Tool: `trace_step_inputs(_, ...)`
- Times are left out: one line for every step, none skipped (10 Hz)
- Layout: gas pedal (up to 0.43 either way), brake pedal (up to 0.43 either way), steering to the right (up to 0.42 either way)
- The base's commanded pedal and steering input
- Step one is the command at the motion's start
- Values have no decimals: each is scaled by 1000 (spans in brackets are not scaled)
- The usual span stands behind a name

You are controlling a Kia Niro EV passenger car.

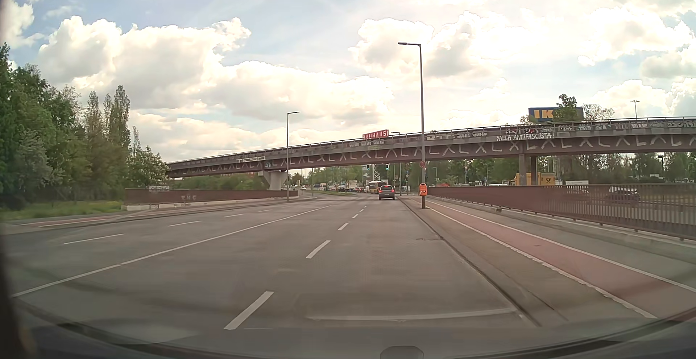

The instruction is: Follow the waypoints while adhering to traffic rules and regulations

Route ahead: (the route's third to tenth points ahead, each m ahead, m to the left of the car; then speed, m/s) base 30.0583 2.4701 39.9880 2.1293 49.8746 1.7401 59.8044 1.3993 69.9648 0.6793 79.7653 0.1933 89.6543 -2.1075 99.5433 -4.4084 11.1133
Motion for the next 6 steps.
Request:
trace_step_inputs(130,18,24)
trace_step_inputs(130,18,23)
trace_step_inputs(130,18,21)
trace_step_inputs(130,18,18)
trace_step_inputs(130,18,15)
trace_step_inputs(130,18,9)
